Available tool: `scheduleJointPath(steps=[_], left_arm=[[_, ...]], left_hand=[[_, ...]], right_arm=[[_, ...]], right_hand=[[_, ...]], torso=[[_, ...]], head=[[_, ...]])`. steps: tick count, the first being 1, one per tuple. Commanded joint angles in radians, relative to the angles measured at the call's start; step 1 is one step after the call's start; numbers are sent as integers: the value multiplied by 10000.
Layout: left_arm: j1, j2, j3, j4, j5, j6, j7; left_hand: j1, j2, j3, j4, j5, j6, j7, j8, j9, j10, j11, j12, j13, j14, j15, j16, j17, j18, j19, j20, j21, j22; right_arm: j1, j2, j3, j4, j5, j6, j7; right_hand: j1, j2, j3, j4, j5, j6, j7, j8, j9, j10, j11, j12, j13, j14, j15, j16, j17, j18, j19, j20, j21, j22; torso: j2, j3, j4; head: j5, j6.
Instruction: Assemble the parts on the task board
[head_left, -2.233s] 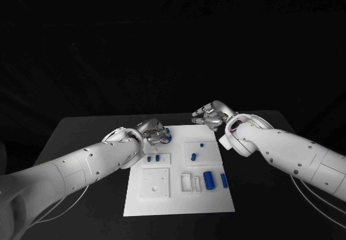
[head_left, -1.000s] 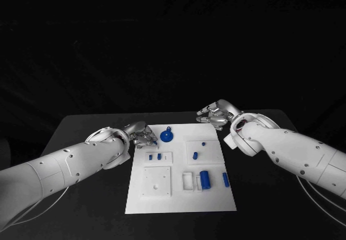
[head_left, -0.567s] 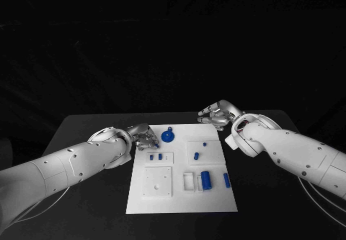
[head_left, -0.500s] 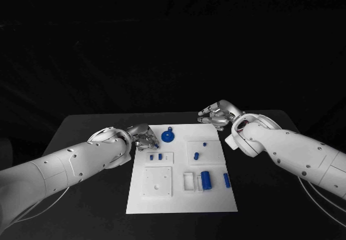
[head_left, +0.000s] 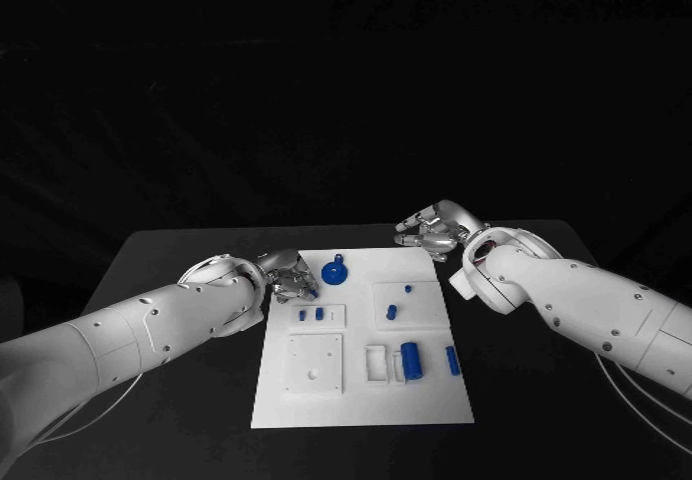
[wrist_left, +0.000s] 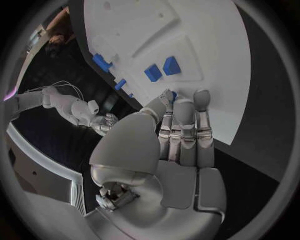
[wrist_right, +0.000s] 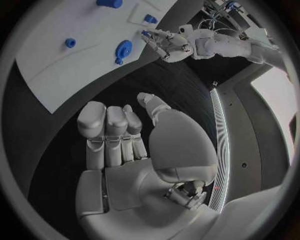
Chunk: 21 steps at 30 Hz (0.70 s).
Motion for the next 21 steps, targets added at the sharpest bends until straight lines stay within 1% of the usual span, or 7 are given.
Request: scheduleJointPath(steps=[1, 4, 7, 11, 17, 21], left_arm=[[-18, 39, -1, -23, -35, 53, 18], [-23, 56, -2, -29, -27, 42, 21], [-28, 68, -2, -29, -23, 42, 17], [-30, 76, -2, -33, -21, 96, -21], [-31, 93, -9, -25, -88, 172, -182], [-32, 108, -18, -55, -168, 162, -255]], left_hand=[[-4, 54, -40, -26, -26, 60, 40, 61, 16, 11, 13, 33, 12, 29, -22, -33, -12, 107, 11, -56, 38, 174], [-4, 54, -40, -26, -26, 60, 40, 61, 16, 11, 13, 33, 12, 29, -22, -33, -12, 107, 11, -56, 38, 174], [4, 63, -27, -39, -26, 43, 45, 62, 16, -2, 18, 34, 12, 26, -19, -35, -13, 110, 9, -54, 37, 174], [11, 62, -18, -51, -26, 44, 46, 61, 16, 4, 17, 34, 12, 27, -20, -33, -12, 111, 8, -54, 40, 176], [11, 69, -8, -56, -28, 37, 50, 60, 15, -10, 23, 32, 11, 19, -18, -38, -13, 112, 3, -53, 42, 178], [31, 65, 61, -100, -12, 35, 61, 62, 16, -4, 28, 33, 12, 10, -13, -45, -17, 120, -17, -51, 54, 186]], right_arm=[[-1, 3, 7, 10, -12, 106, 29], [-1, 2, 7, 13, -12, 106, 28], [-1, 2, 7, 12, -12, 108, 26], [-1, -2, 7, 8, -12, 110, 25], [-1, -13, 7, 8, -12, 113, 22], [-1, -14, 7, 9, -12, 118, 20]], right_hand=[[-112, 10, 32, -4, 34, 62, 2, -53, -13, -10, -17, 35, -9, 59, -1, -13, 12, 170, 654, 12, 62, 799], [-112, 10, 32, -4, 34, 62, 2, -53, -13, -10, -17, 35, -9, 59, -1, -13, 12, 170, 654, 12, 62, 799], [-112, 10, 32, -4, 34, 62, 2, -53, -13, -10, -17, 35, -9, 59, -1, -13, 12, 170, 654, 12, 62, 799], [-112, 10, 32, -4, 34, 62, 2, -53, -13, -10, -17, 35, -9, 59, -1, -13, 12, 170, 654, 12, 62, 799], [-112, 10, 32, -4, 34, 62, 2, -53, -13, -10, -17, 35, -9, 59, -1, -13, 12, 170, 654, 12, 62, 799], [-112, 10, 32, -4, 34, 62, 2, -53, -13, -10, -17, 35, -9, 59, -1, -13, 12, 170, 654, 12, 62, 799]], torso=[[-1, -3, 31], [-1, -3, 26], [-4, -3, 8], [-1, 2, 5], [1, -9, 28], [-1, -12, 23]], head=[[-16, -2], [-16, 2], [-6, 8], [-11, 1], [-27, -8], [-31, -11]])
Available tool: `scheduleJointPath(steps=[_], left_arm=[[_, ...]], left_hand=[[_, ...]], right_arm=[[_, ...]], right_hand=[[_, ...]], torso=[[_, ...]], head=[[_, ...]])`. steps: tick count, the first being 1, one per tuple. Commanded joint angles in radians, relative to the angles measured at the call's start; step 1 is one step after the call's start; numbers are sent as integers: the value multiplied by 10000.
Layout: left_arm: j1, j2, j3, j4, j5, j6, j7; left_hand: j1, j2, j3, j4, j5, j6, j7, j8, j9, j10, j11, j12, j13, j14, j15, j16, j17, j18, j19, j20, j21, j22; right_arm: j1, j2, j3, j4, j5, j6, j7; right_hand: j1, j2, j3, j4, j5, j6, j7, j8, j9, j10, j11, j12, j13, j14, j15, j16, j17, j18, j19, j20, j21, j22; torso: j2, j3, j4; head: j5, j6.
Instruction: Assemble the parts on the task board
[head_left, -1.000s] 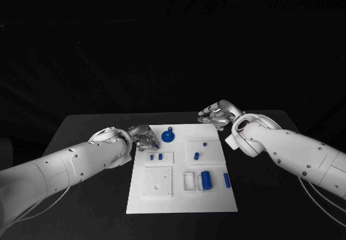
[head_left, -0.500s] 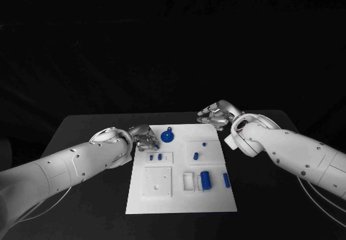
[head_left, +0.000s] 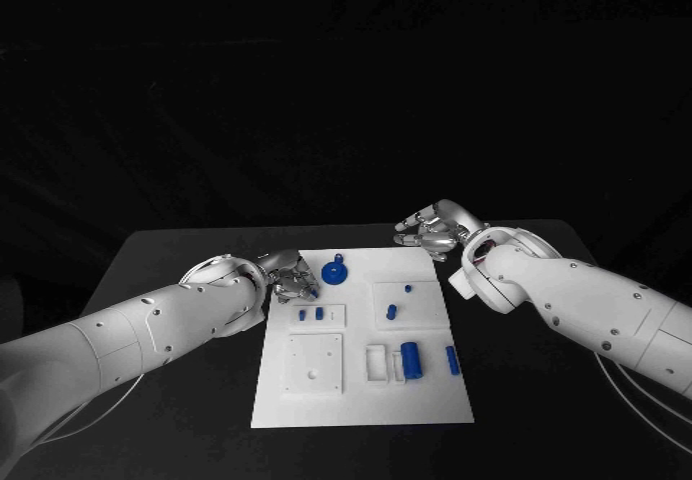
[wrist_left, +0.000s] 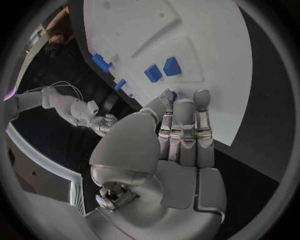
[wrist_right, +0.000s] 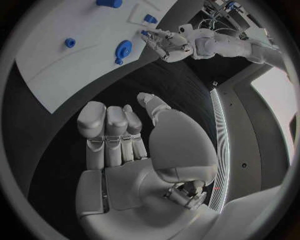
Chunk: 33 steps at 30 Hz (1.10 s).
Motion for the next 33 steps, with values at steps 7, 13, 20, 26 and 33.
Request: scheduleJointPath(steps=[7, 13, 20, 26, 33], left_arm=[[-23, 72, -76, -101, -273, 153, -195], [-60, 151, -226, -140, -509, 154, -112], [-104, 159, -300, -190, -679, 126, -90], [-114, 131, -318, -227, -718, 21, -84], [-117, 99, -321, -223, -670, -157, -44]], left_hand=[[15, 53, 79, -80, -19, 38, 66, 19, 7, 1, 28, 28, 9, 7, -9, -47, -22, 126, -15, -48, 84, 193], [8, 28, 94, -92, -44, 68, 51, 22, 9, 39, 14, 35, 12, 10, -21, -42, -21, 125, -32, -53, 95, 183], [15, 18, 91, -102, -57, 89, 45, 24, 10, 58, 7, 35, 12, 7, -24, -42, -22, 121, -39, -54, 99, 182], [22, -28, 83, -125, -92, -129, 89, 3, -14, 23, 29, 34, 12, 0, -14, -51, -25, 117, -51, -52, 113, 178], [-29, -239, 162, -176, -201, -1137, 94, 4, -28, -93, 55, 33, 11, -9, 9, -105, -54, 134, -51, -24, 88, 158]], right_arm=[[-1, -4, 7, 5, -13, 122, 26], [-1, 6, 7, -1, -13, 131, 28], [-1, -8, 7, -4, -13, 133, 29], [-1, -16, 7, -4, -13, 133, 34], [-2, -15, 7, -15, -13, 131, 41]], right_hand=[[-111, 19, 34, 22, 39, 70, 0, -54, -13, 6, -21, 49, -7, 71, -4, -11, 35, 166, 654, 8, 91, 793], [-111, 19, 34, 22, 39, 70, 0, -54, -13, 6, -21, 49, -7, 71, -4, -11, 35, 166, 654, 8, 91, 793], [-111, 19, 34, 22, 39, 70, 0, -54, -13, 6, -21, 49, -7, 71, -4, -11, 35, 166, 654, 8, 91, 793], [-111, 19, 34, 22, 39, 70, 0, -54, -13, 6, -21, 49, -7, 71, -4, -11, 35, 166, 654, 8, 91, 793], [-111, 19, 34, 22, 39, 70, 0, -54, -13, 6, -21, 49, -7, 71, -4, -11, 35, 166, 654, 8, 91, 793]], torso=[[0, 2, -3], [7, -1, -12], [1, 6, 0], [-3, 0, 3], [-4, -6, -1]], head=[[-9, -19], [-19, -35], [-42, -61], [-52, -45], [-49, -37]])
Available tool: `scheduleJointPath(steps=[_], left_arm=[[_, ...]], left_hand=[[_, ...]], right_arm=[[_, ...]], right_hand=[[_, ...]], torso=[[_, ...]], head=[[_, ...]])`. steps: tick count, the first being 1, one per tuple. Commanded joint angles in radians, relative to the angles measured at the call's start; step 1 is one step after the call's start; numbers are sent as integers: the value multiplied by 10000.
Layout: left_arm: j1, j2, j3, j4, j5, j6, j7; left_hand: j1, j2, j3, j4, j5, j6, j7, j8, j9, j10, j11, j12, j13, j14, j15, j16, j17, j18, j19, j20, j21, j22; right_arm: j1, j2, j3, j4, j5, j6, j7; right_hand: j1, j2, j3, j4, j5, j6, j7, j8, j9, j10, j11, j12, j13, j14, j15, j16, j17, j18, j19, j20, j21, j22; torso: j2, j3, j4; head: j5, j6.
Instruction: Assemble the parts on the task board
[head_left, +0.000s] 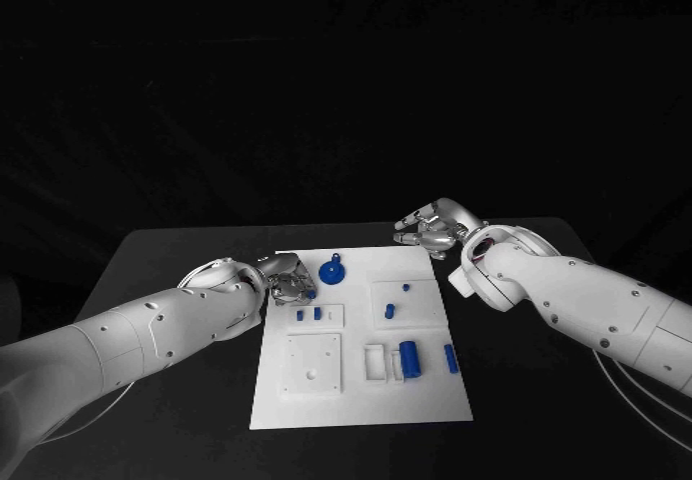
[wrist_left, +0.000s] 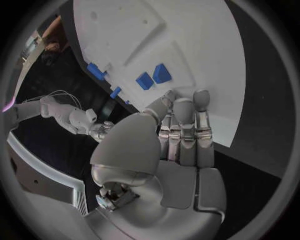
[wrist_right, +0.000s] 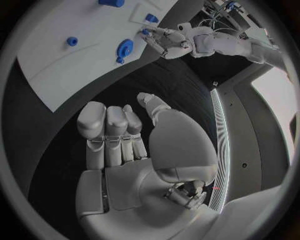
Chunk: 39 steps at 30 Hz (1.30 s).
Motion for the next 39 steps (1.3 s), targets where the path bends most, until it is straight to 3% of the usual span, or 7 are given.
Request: scheduleJointPath(steps=[1, 10, 22, 29, 32, 36, 39], left_arm=[[-66, -20, -38, -9, -141, 48, -56], [-67, -26, -38, -57, -89, 30, -89], [-65, -133, -33, -129, -18, -117, -100], [-48, -432, 25, -132, 1095, -585, 152], [-35, -553, 103, -146, 1749, -814, 298], [36, -810, 248, -63, 3020, -1233, 548], [117, -995, 325, 69, 4025, -1338, 741]], left_hand=[[-26, -141, 53, -46, -60, -321, -37, -25, -16, -58, 53, 32, -1, -6, 8, -44, -23, 159, -11, 15, 9, 160], [-40, -300, 223, -23, -56, -1091, -145, -43, -32, -72, 49, 34, -1, -16, 1, -93, -36, 143, -1, 3, -33, 164], [-19, -381, 379, 15, -41, -1019, -123, -37, -27, -372, 153, 34, -1, -98, 73, -79, -20, 182, -56, 60, -53, 185], [-131, -376, 521, 134, -6, -732, 151, -29, -20, -274, 164, 32, 0, -99, 88, -69, -26, 212, -61, 90, -22, 183], [-268, -460, 530, 256, -12, -677, 194, -22, -14, -332, 195, 34, 0, -256, 118, -273, -124, 189, -208, 125, -168, 112], [-386, -587, 539, 425, -27, -1431, 328, -44, -40, -573, 319, 43, 5, -468, 186, -774, -363, 176, -355, 198, -503, -88], [-397, -655, 559, 549, -30, -1243, 355, -48, -38, -934, 421, 48, 5, -717, 278, -1643, -752, 172, -572, 285, -1003, -441]], right_arm=[[-2, 2, 7, 0, -15, 122, 45], [-2, 0, 7, -6, -15, 126, 49], [-2, -20, 7, -39, -14, 332, 73], [-2, -64, 6, -96, 40, 768, 297], [-2, -77, 6, -122, -71, 953, 381], [-2, -112, 4, -178, -711, 1280, 437], [-2, -151, 3, -199, -1279, 1450, 420]], right_hand=[[-111, 19, 34, 22, 39, 70, 0, -54, -13, 6, -21, 49, -7, 71, -4, -11, 11, 166, 654, 8, 17, 793], [-111, 19, 34, 22, 39, 70, 0, -54, -13, 6, -21, 49, -7, 71, -4, -11, 11, 166, 654, 8, 17, 793], [-87, -2, 41, -15, 8, 56, 4, -54, -13, -77, -14, -80, -98, 36, 4, -114, -40, 157, 635, 16, -86, 758], [-56, -35, 283, -292, -55, -22, 8, -48, -12, -682, -118, -4299, -4153, -129, -63, -1735, -1201, 138, 599, -64, -834, 539], [-64, -239, 678, -456, -151, -68, 91, -79, -30, -209, 12, -6850, -6863, -101, -12, -1696, -1276, 120, 620, -50, -813, 554], [134, -64, 973, -923, -429, 104, 138, -75, -19, 107, 330, -9529, -10099, -40, 154, -1588, -1374, 217, 629, 99, -805, 525], [237, -22, 1123, -1115, -691, 300, 156, -61, -12, -59, 492, -10064, -10790, -26, 257, -1562, -1426, 245, 628, 188, -887, 466]], torso=[[-3, -4, -1], [-1, -6, 7], [-8, 4, -3], [-5, 10, -6], [-6, 7, -12], [-5, -13, 2], [-13, -17, 19]], head=[[-2, 14], [-1, -6], [-2, 21], [-102, 65], [-166, 100], [-291, 130], [-350, 134]])
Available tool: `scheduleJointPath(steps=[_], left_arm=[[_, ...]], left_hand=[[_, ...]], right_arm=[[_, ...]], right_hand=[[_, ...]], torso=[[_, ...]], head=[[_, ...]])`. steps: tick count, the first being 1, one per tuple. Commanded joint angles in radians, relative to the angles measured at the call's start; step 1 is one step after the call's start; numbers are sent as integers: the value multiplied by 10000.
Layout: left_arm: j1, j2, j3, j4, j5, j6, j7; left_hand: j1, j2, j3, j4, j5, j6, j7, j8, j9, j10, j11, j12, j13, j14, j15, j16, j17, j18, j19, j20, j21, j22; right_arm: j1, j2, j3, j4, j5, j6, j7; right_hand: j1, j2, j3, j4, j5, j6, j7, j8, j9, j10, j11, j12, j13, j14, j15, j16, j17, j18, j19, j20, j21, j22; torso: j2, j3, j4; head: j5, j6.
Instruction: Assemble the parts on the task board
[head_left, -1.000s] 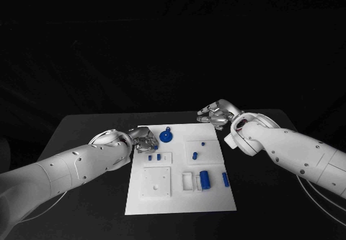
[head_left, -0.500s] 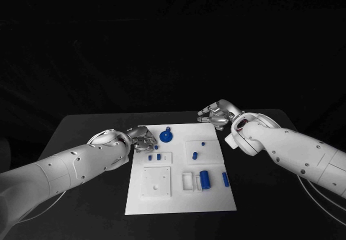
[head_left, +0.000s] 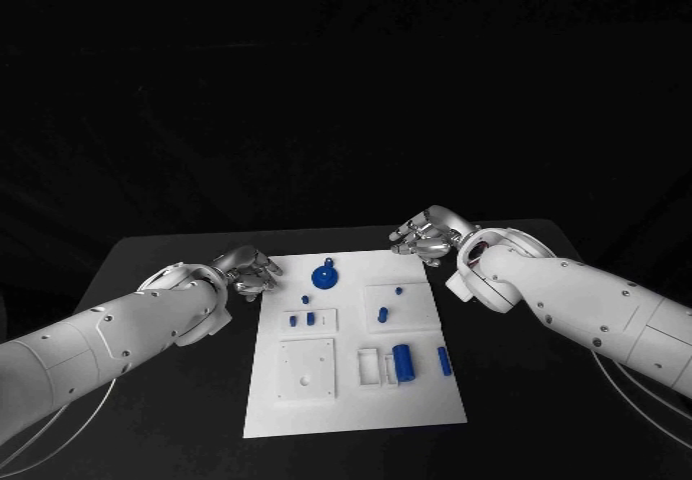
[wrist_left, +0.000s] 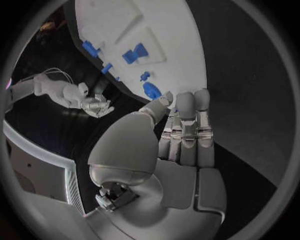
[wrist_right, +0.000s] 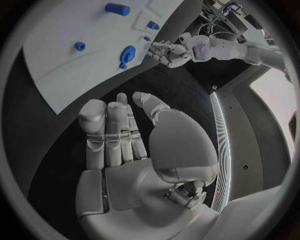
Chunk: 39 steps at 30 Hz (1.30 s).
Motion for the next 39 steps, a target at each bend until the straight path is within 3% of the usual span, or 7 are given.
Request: scheduleJointPath(steps=[1, 12, 17, 21, 29, 30, 39], left_arm=[[109, -189, 72, 201, 2472, -564, 547], [351, -1297, 229, 1742, 6779, 35, 991], [372, -1762, 297, 2471, 7417, 254, 1230], [403, -2091, 325, 3035, 7787, 478, 1219], [431, -2391, 335, 3739, 7973, 694, 1218], [432, -2404, 335, 3794, 7981, 713, 1228], [434, -2471, 335, 4032, 8015, 776, 1279]], left_hand=[[-44, -40, -6, 106, -32, 296, 39, -47, 2, -283, 98, 16, 14, -175, 66, -919, -400, 52, -210, 69, -521, -390], [6, 21, -436, 440, -17, 817, 61, -15, 27, -417, 189, -1, 8, -602, 246, -3176, -981, -123, -593, 244, -1840, -1326], [139, 241, -972, 503, -77, 773, 125, -38, 16, -463, 334, 25, 3, -412, 667, -6902, -2468, -214, -1694, 759, -2856, -3325], [155, 235, -1161, 460, -87, 775, 24, -20, 24, -805, 436, -2, 3, -1503, 1237, -8848, -3005, -413, -2758, 1223, -3078, -4822], [267, 424, -1570, 351, -80, 734, 6, -17, 24, -954, 469, -3, 1, -1847, 1413, -8866, -3661, -373, -2637, 1447, -3014, -7876], [258, 523, -1683, 256, -67, 748, -9, -40, 14, -978, 462, 18, 12, -1851, 1404, -8824, -3724, -374, -2372, 1444, -2972, -9180], [228, 532, -1723, 224, -71, 738, 16, -16, 25, -955, 478, -1, 2, -1917, 1398, -8869, -3702, -417, -2287, 1434, -2931, -9693]], right_arm=[[-1, -63, -1, -13, -1189, 715, 186], [-1, -408, -253, 289, -3503, 1067, -465], [-2, -456, -420, 436, -4505, 1177, -810], [-1, -506, -677, 554, -5072, 1205, -1054], [-1, -345, -1127, 592, -5768, 1117, -1390], [-1, -295, -1207, 549, -5862, 1067, -1432], [-3, 20, -1457, 375, -6226, 748, -1608]], right_hand=[[144, 4, 142, -163, -233, 184, -11, -16, 10, -209, 171, -306, -571, -19, 124, 41, -45, 171, 629, 118, -114, 435], [-1, -161, 881, -412, -1318, 579, -63, -12, 10, -1027, 415, -341, -1062, -33, 358, 245, -328, 305, 628, 356, -248, 132], [16, -314, 978, -344, -1729, 625, -89, -14, 8, -1289, 485, -346, -1069, -44, 453, 340, -505, 353, 624, 461, -269, -27], [99, -448, 1101, -223, -2020, 592, -97, -15, 6, -1300, 494, -348, -1070, -78, 503, 393, -765, 365, 611, 531, -313, -228], [157, -717, 1475, -20, -2302, 531, -82, -16, 4, -1304, 506, -347, -1070, -124, 533, 482, -1109, 343, 603, 551, -308, -507], [152, -739, 1511, -10, -2304, 529, -81, -16, 4, -1305, 506, -347, -1070, -127, 535, 488, -1127, 343, 603, 549, -298, -520], [172, -911, 1952, 62, -2504, 542, -35, -17, 4, -1299, 517, -347, -1070, -178, 532, 574, -1372, 365, 593, 554, -231, -777]], torso=[[-6, -17, 32], [-6, -48, 110], [-14, -52, 106], [-20, -54, 107], [8, -50, 125], [6, -47, 133], [14, -43, 134]], head=[[-96, 2], [-104, 118], [-116, 118], [-126, 116], [-88, 158], [-72, 159], [-9, 127]])
